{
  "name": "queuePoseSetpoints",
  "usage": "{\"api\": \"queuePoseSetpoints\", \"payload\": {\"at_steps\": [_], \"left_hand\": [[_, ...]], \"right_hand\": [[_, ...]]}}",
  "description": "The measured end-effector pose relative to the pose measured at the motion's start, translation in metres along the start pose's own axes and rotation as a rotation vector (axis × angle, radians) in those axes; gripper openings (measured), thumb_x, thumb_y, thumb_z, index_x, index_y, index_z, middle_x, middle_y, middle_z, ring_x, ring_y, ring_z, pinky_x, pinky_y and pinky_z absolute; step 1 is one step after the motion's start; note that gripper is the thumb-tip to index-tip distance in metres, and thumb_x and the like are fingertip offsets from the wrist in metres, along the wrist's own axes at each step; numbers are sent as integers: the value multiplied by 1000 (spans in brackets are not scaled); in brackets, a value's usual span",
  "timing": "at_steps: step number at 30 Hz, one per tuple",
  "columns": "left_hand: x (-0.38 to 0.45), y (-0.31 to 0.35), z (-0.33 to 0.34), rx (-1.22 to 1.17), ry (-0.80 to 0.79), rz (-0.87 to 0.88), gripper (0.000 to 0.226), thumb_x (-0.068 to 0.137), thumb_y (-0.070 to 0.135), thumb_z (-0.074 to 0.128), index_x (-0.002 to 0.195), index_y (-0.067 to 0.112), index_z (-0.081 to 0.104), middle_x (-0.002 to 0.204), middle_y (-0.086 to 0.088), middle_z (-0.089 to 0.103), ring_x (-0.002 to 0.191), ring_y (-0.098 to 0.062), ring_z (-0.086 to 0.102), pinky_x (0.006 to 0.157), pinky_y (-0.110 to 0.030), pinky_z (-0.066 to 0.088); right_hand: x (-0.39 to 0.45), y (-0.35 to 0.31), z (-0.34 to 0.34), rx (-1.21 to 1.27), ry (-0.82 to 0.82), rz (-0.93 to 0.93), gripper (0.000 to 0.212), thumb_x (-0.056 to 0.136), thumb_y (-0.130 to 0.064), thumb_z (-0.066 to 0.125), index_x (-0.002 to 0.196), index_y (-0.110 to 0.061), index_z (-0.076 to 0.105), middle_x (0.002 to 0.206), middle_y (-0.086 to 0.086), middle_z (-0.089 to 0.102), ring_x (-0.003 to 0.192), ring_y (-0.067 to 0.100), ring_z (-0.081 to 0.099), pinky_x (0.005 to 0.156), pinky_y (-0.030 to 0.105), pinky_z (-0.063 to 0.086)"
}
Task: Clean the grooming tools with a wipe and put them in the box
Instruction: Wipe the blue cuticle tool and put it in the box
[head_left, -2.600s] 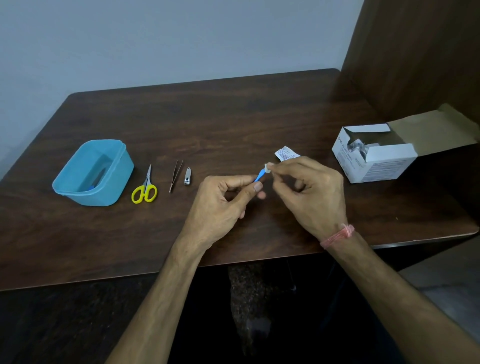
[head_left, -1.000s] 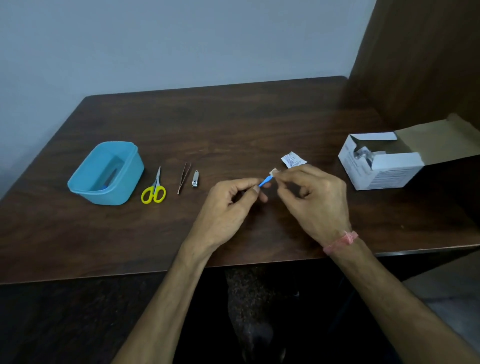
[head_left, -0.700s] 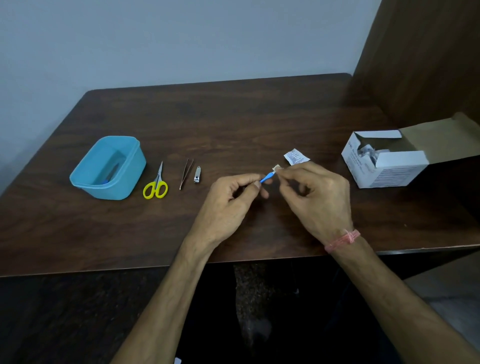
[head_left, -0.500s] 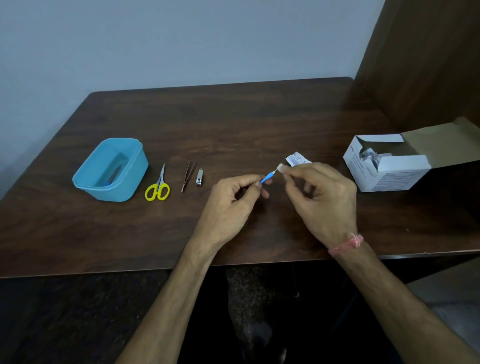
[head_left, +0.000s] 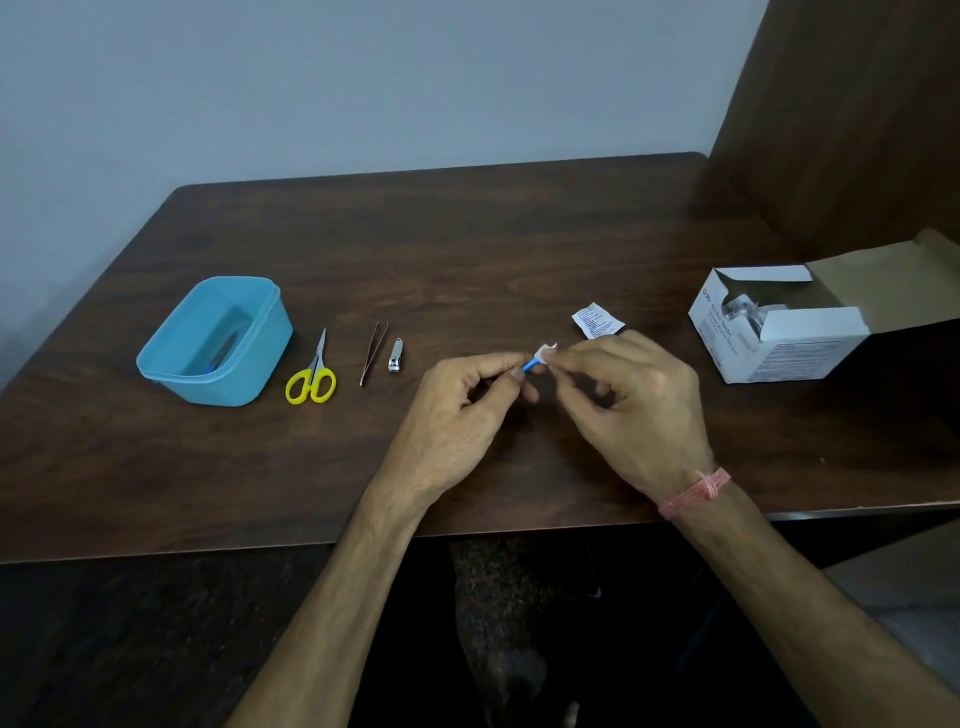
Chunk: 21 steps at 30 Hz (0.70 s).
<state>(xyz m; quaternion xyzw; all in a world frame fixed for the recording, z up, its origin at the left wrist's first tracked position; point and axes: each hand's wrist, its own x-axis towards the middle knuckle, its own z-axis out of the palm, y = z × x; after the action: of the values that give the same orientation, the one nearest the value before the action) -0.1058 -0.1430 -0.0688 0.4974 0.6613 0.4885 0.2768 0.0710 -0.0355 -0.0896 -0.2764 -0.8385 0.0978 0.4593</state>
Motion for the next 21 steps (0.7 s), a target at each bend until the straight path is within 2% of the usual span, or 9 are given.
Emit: {"api": "queuePoseSetpoints", "payload": {"at_steps": [3, 5, 6, 8, 10, 12, 14, 17, 21], "left_hand": [[0, 0, 2, -30, 37, -46, 29, 114, 22, 60, 108, 33, 86, 94, 9, 83, 91, -43, 69, 78, -32, 48], [2, 1, 3, -37, 67, -64, 27, 114, 22, 61, 110, 31, 87, 94, 11, 83, 85, -40, 66, 69, -19, 43], [2, 1, 3, -36, 68, -66, 28, 114, 22, 61, 109, 31, 87, 93, 11, 83, 81, -34, 63, 66, -16, 41], [3, 1, 3, -21, 62, -58, 29, 114, 24, 61, 102, 30, 87, 87, 3, 82, 75, -23, 59, 65, -23, 43], [2, 0, 3, -4, 46, -57, 30, 113, 25, 61, 98, 30, 86, 85, -8, 79, 70, -35, 59, 69, -33, 43], [1, 0, 1, -19, 24, -52, 30, 113, 26, 60, 99, 32, 86, 88, -6, 81, 83, -47, 68, 76, -38, 44], [1, 1, 1, -19, 28, -47, 32, 113, 24, 60, 95, 34, 85, 91, -2, 82, 92, -48, 71, 79, -38, 44], [1, -1, 1, -25, 31, -35, 31, 114, 23, 60, 100, 34, 85, 94, 3, 83, 94, -46, 72, 81, -38, 46], [3, -4, -1, -23, 32, -18, 32, 114, 27, 60, 95, 35, 85, 90, -13, 80, 89, -46, 72, 80, -41, 44]], "right_hand": [[4, 5, 0, -17, 85, 106, 19, 93, -13, 84, 108, -24, 88, 91, -10, 79, 68, 10, 51, 67, 39, 57], [4, 6, -2, 9, 145, 138, 19, 95, -12, 83, 110, -23, 88, 95, -10, 79, 65, 11, 50, 67, 33, 54], [3, 5, -2, 35, 154, 121, 20, 96, -11, 82, 112, -22, 88, 99, -11, 79, 65, 6, 49, 67, 28, 52], [0, 1, -3, 89, 115, 64, 22, 98, -8, 81, 116, -20, 87, 105, -10, 79, 65, -3, 48, 67, 19, 47], [-3, 0, -1, 110, 43, 16, 24, 100, -7, 80, 118, -20, 86, 109, -10, 80, 62, -6, 47, 65, 20, 49], [-2, 1, 2, 91, -12, -5, 24, 102, -9, 78, 120, -22, 86, 113, -11, 80, 62, -8, 47, 63, 29, 56], [-1, 2, 4, 72, -16, 10, 22, 103, -12, 77, 120, -23, 86, 112, -11, 80, 62, -8, 46, 62, 36, 59], [-2, 2, 3, 88, -19, -2, 21, 103, -13, 77, 120, -22, 86, 113, -11, 80, 60, -14, 44, 61, 33, 58], [-1, 2, 3, 89, -9, 21, 22, 101, -12, 78, 118, -23, 86, 112, -12, 81, 57, -12, 44, 60, 31, 56]]}}
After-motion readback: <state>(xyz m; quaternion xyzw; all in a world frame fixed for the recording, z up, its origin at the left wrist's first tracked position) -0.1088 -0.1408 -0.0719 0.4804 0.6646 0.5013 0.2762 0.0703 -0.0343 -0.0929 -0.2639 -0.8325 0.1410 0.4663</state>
